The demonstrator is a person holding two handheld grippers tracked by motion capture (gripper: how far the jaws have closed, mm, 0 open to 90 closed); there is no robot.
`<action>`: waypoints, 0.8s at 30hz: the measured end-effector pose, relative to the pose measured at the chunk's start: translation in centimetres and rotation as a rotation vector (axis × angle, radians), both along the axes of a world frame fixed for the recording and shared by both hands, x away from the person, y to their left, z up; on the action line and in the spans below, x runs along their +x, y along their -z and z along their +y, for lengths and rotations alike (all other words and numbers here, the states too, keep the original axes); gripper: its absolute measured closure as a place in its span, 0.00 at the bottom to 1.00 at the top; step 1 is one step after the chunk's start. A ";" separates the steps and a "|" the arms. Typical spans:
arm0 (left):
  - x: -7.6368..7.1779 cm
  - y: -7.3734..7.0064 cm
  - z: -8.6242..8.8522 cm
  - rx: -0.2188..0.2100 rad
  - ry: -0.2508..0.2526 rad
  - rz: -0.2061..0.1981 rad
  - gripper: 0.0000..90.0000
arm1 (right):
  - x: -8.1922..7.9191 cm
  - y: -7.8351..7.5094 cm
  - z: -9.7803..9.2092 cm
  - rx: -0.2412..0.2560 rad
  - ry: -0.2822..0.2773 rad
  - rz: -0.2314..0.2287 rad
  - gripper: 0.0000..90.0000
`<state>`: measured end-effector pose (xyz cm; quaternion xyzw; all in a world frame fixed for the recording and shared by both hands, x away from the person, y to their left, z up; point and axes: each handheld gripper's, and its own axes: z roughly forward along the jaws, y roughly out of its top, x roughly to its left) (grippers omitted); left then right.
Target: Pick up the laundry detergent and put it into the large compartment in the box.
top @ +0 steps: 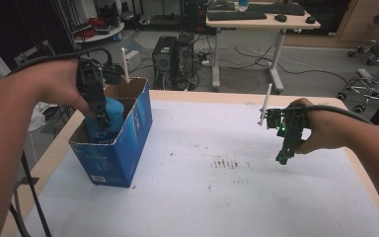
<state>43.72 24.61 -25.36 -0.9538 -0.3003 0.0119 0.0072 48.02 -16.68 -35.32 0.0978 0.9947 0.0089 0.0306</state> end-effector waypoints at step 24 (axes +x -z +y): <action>-0.3 3.5 0.5 -0.005 0.023 0.004 0.42 | 0.1 0.2 0.3 -0.005 -0.010 0.003 0.13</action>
